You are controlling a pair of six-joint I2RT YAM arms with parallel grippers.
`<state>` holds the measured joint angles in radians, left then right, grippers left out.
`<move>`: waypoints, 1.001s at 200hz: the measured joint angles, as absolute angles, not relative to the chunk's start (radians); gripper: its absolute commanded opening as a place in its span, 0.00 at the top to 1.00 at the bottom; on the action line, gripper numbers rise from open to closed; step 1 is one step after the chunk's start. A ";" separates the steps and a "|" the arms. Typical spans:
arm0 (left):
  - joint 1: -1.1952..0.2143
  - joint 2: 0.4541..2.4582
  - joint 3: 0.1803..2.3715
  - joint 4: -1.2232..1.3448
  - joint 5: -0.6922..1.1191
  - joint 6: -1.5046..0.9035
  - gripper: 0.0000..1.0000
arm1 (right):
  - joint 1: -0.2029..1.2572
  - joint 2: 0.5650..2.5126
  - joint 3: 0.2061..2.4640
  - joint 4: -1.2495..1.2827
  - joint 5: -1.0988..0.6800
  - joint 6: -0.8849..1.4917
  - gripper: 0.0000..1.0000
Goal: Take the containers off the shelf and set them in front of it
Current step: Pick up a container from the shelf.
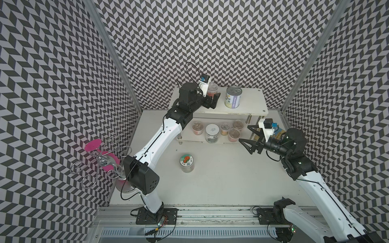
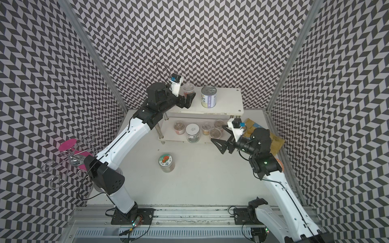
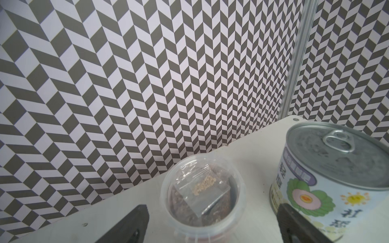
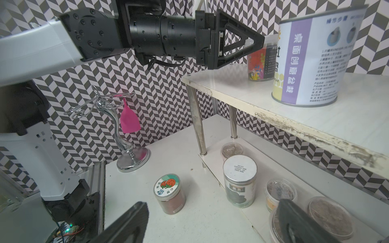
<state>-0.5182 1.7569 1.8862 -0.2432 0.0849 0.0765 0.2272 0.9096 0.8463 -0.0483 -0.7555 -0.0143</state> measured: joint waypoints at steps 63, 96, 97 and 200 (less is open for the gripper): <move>-0.514 1.867 1.995 -0.257 0.088 0.065 0.02 | 0.227 0.925 0.854 -0.059 -0.749 -0.017 0.00; -0.508 1.902 2.017 -0.258 0.093 0.054 0.06 | 0.227 0.931 0.859 -0.060 -0.744 -0.017 0.01; -0.508 1.903 2.019 -0.257 0.093 0.054 0.06 | 0.227 0.931 0.859 -0.060 -0.744 -0.018 0.00; -0.496 1.938 2.064 -0.254 0.107 0.039 0.23 | 0.227 0.957 0.863 -0.060 -0.732 -0.020 0.01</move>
